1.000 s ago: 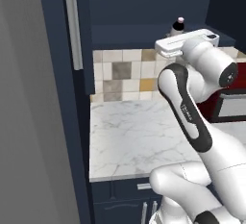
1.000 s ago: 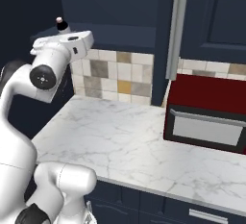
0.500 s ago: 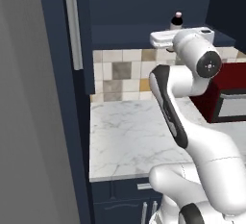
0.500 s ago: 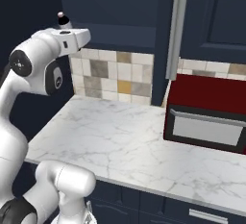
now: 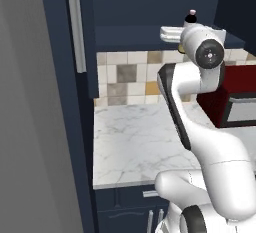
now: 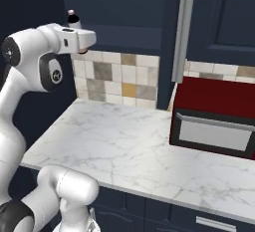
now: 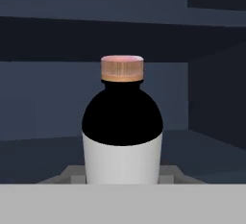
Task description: Pick the bottled drink from the counter and place it in the open cabinet.
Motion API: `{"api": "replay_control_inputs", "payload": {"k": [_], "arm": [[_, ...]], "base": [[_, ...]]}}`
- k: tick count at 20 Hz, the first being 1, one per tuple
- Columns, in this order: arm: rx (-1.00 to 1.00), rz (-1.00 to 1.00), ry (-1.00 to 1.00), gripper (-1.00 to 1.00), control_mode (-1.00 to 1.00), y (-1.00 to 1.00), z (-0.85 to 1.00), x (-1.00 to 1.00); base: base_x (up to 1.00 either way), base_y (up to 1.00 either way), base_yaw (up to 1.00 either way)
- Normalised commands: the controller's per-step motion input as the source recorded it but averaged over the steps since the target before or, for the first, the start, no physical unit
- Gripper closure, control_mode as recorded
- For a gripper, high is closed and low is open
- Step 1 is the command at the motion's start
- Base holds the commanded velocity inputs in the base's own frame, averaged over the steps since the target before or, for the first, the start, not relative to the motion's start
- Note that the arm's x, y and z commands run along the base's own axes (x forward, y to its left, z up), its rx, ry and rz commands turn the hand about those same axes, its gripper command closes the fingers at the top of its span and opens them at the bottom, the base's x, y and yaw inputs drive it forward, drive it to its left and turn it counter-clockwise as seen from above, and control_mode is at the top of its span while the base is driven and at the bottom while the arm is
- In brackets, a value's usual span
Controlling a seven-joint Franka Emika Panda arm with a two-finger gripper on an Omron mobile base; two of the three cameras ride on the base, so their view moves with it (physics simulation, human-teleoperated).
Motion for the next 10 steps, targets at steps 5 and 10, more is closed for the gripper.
{"api": "replay_control_inputs", "payload": {"k": [5, 10], "arm": [[0.09, -0.07, 0.05, 1.00, -1.00, -0.43, 0.00, 0.04], [0.05, -0.06, 0.03, 1.00, -1.00, -0.28, 0.00, 0.20]], "base": [[0.00, 0.00, 0.00], [0.00, 0.00, 0.00]]}}
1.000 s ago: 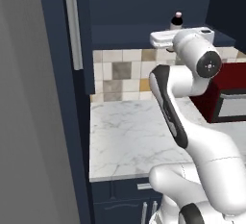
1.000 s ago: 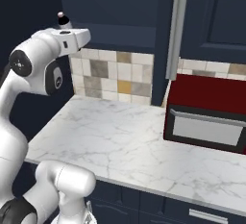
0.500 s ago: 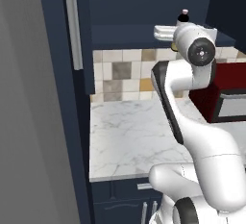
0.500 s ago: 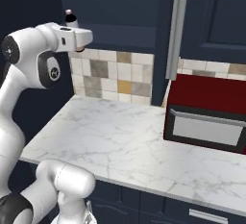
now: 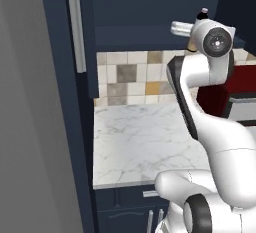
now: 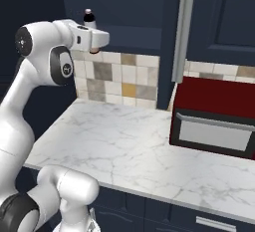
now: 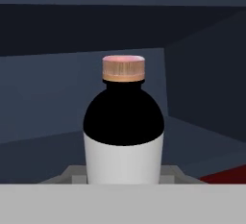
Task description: Pick the bottled drink from the counter and place it in the open cabinet.
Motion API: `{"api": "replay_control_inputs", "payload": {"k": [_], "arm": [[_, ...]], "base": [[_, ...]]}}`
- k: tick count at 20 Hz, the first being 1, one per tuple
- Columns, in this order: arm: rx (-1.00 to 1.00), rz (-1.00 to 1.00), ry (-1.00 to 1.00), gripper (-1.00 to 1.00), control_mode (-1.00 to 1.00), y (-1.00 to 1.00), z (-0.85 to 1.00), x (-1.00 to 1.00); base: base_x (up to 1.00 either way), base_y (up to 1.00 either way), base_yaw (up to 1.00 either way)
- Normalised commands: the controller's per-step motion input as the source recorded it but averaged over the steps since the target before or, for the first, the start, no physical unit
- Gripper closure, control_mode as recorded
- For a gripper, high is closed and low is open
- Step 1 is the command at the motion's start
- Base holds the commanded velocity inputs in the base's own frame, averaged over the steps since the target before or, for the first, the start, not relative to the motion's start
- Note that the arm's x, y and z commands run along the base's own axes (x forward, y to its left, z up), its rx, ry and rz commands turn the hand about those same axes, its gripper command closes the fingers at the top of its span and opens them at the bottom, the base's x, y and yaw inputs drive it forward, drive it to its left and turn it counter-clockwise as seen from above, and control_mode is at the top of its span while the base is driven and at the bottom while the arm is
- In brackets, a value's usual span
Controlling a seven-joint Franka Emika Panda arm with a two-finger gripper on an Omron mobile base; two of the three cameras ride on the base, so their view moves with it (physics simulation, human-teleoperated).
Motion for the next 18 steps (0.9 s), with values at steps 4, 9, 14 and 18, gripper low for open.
{"api": "replay_control_inputs", "payload": {"k": [4, 9, 14, 18], "arm": [[0.03, -0.06, 0.00, 1.00, -1.00, -0.07, 0.00, 0.32], [0.02, -0.04, 0.00, 1.00, -1.00, 0.00, 0.00, 0.29], [0.00, -0.03, 0.00, 1.00, -1.00, 0.00, -0.01, 0.17], [0.00, 0.00, 0.00, 1.00, -1.00, 0.00, -0.03, 0.01]], "base": [[0.00, 0.00, 0.00], [0.00, 0.00, 0.00], [0.00, 0.00, 0.00], [0.00, 0.00, 0.00]]}}
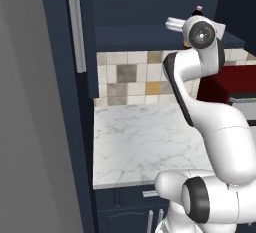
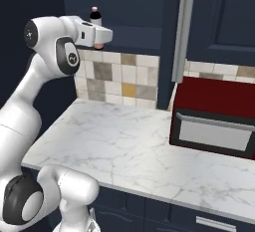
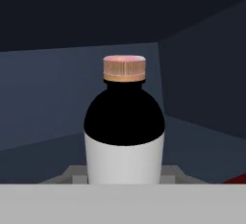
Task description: Pick the bottled drink from the counter and place it in the open cabinet.
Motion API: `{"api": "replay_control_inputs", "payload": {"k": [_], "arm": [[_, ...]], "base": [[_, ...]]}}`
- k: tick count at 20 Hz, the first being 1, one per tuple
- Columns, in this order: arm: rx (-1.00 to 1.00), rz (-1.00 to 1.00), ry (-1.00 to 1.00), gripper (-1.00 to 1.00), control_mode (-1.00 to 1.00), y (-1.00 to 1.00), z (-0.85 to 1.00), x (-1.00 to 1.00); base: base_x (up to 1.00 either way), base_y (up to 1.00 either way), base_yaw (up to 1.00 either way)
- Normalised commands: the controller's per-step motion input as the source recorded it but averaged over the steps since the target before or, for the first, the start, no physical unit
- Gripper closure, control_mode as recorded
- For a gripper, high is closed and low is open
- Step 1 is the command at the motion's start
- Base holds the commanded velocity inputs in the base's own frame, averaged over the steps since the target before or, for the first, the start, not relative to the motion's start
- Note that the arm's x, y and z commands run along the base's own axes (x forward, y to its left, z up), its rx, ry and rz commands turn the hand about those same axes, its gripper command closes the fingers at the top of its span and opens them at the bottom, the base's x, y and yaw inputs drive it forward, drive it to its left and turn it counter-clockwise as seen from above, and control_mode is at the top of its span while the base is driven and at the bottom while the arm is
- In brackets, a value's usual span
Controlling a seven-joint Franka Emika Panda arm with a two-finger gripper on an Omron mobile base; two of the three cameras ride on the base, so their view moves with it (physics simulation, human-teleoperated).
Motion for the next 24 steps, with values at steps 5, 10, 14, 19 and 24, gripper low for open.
{"api": "replay_control_inputs", "payload": {"k": [5, 10, 14, 19, 24], "arm": [[0.00, 0.00, 0.00, 1.00, -1.00, 0.00, -0.06, 0.02], [0.00, 0.00, 0.00, 1.00, -1.00, 0.00, -0.08, 0.11], [0.00, 0.00, 0.00, 1.00, -1.00, 0.00, -0.08, 0.20], [0.00, 0.00, 0.00, 1.00, -1.00, 0.00, -0.02, 0.27], [0.00, 0.00, 0.00, 1.00, -1.00, 0.00, 0.00, 0.24]], "base": [[0.00, 0.00, 0.00], [0.00, 0.00, 0.00], [0.00, 0.00, 0.00], [0.00, 0.00, 0.00], [0.00, 0.00, 0.00]]}}
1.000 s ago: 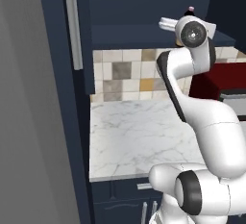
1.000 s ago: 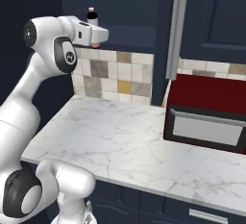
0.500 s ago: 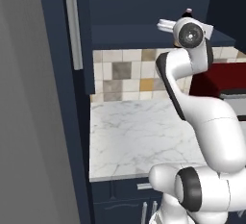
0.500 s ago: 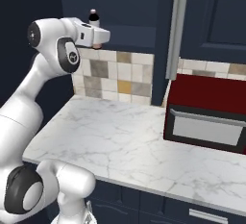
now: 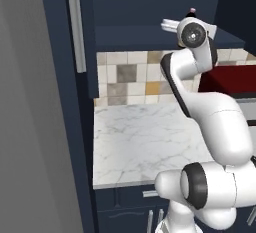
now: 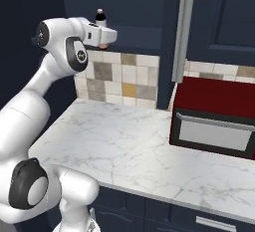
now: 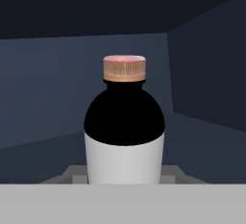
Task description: Pick the bottled drink from the counter and place it in the open cabinet.
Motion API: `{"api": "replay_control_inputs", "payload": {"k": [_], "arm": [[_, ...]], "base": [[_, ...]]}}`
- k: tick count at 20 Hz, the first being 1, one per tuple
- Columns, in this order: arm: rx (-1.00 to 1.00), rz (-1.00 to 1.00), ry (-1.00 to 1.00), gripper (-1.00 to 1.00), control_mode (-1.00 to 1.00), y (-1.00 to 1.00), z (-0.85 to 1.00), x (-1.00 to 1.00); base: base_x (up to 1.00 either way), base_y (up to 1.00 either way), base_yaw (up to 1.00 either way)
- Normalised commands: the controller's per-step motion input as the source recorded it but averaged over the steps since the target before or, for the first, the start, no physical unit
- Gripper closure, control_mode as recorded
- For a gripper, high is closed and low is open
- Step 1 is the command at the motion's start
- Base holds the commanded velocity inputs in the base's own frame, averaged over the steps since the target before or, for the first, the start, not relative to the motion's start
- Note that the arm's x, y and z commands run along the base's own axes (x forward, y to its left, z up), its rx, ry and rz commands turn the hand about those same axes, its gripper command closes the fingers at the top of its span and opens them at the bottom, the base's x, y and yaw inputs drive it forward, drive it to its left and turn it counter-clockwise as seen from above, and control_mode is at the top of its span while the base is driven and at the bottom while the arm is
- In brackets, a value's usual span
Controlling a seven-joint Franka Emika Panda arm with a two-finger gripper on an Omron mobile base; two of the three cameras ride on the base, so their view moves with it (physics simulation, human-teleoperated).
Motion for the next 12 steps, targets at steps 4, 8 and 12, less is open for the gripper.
{"api": "replay_control_inputs", "payload": {"k": [4, 8, 12], "arm": [[0.00, 0.00, 0.00, 1.00, -1.00, 0.00, 0.00, 0.24], [0.00, 0.00, 0.01, 1.00, -1.00, 0.00, 0.00, 0.27], [0.00, 0.00, 0.02, 1.00, -1.00, 0.00, 0.00, 0.27]], "base": [[0.00, 0.00, 0.00], [0.00, 0.00, 0.00], [0.00, 0.00, 0.00]]}}
